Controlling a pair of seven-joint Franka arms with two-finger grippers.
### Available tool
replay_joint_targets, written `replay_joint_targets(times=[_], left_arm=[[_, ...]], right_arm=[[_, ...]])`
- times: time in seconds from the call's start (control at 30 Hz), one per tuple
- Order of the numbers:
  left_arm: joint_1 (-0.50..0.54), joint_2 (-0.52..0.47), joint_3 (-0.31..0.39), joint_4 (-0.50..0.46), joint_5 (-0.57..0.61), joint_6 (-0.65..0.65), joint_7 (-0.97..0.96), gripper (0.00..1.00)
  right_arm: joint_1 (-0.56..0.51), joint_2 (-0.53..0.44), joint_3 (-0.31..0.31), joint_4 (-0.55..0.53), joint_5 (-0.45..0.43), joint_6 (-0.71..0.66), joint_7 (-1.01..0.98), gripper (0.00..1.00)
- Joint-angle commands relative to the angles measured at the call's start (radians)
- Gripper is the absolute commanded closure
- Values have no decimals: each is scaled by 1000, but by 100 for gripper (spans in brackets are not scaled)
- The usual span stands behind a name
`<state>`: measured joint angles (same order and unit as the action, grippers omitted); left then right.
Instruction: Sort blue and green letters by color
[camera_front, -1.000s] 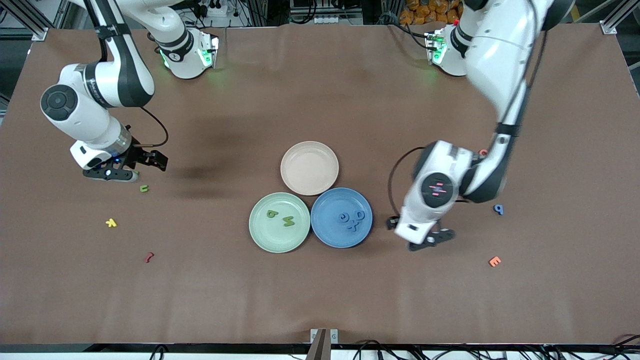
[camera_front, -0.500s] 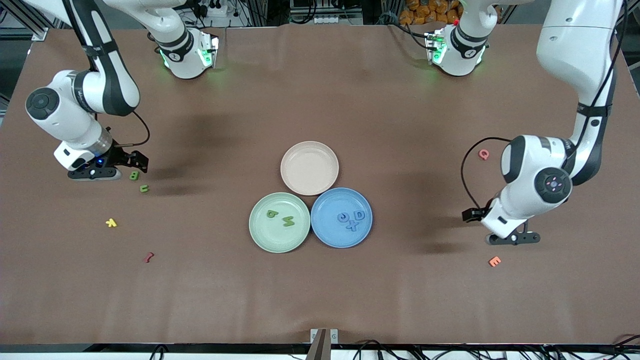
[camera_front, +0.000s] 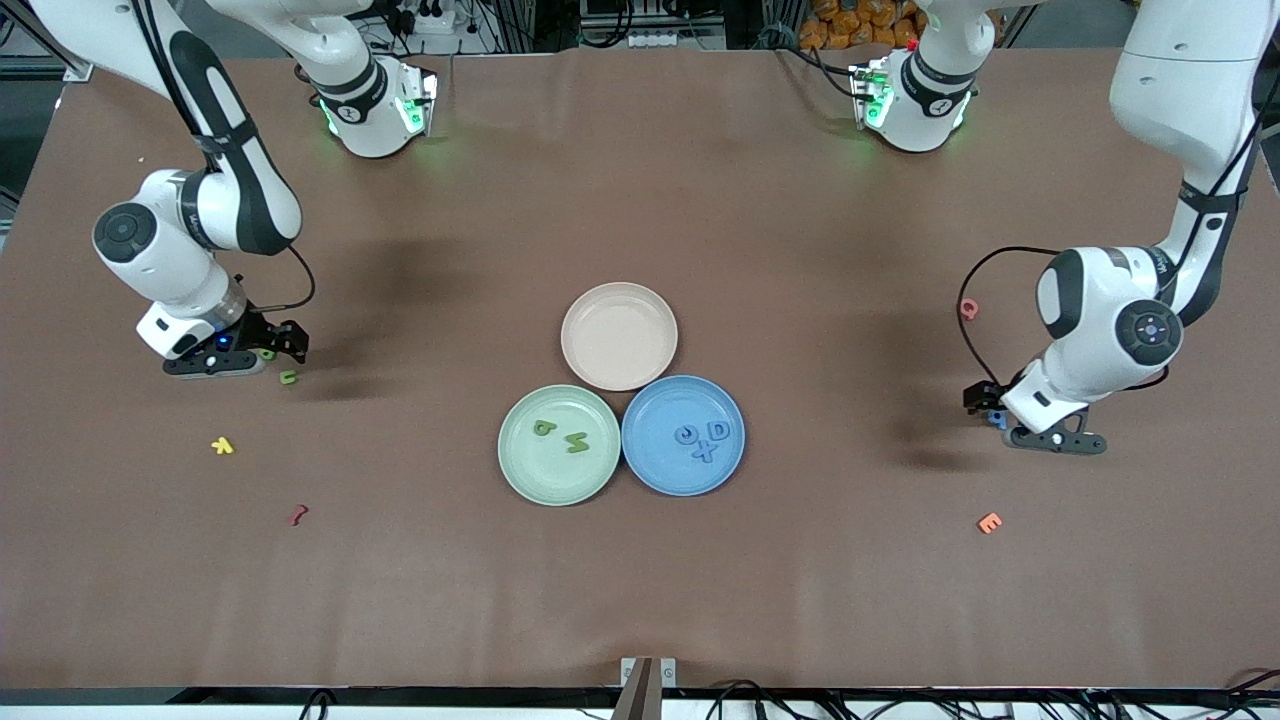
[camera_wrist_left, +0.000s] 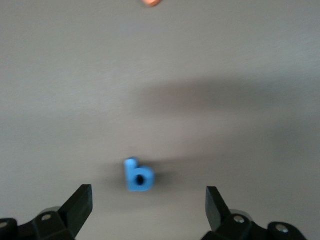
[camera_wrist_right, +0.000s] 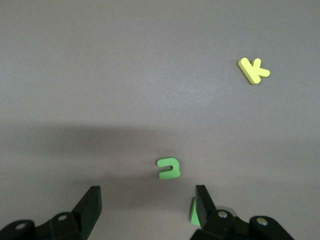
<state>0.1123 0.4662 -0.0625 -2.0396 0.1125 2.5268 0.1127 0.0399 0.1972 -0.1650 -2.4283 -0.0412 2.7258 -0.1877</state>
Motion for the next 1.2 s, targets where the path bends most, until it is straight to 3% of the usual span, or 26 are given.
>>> replay_joint_targets(times=[0.0, 0.5, 0.9, 1.07, 1.17], left_arm=[[53, -14, -13, -77, 19, 92, 44, 0], [69, 55, -13, -34, 4, 124, -8, 0], [55, 92, -13, 1, 9, 124, -31, 2], [56, 97, -13, 1, 9, 124, -31, 60], [56, 97, -13, 1, 9, 122, -33, 88]], right_arm=[[-17, 25, 12, 6, -8, 29, -13, 23], [-41, 79, 15, 12, 0, 75, -53, 29], [-41, 100, 16, 12, 0, 86, -55, 38], [-41, 103, 18, 15, 0, 86, -55, 39], [-43, 108, 18, 18, 1, 86, -65, 39]])
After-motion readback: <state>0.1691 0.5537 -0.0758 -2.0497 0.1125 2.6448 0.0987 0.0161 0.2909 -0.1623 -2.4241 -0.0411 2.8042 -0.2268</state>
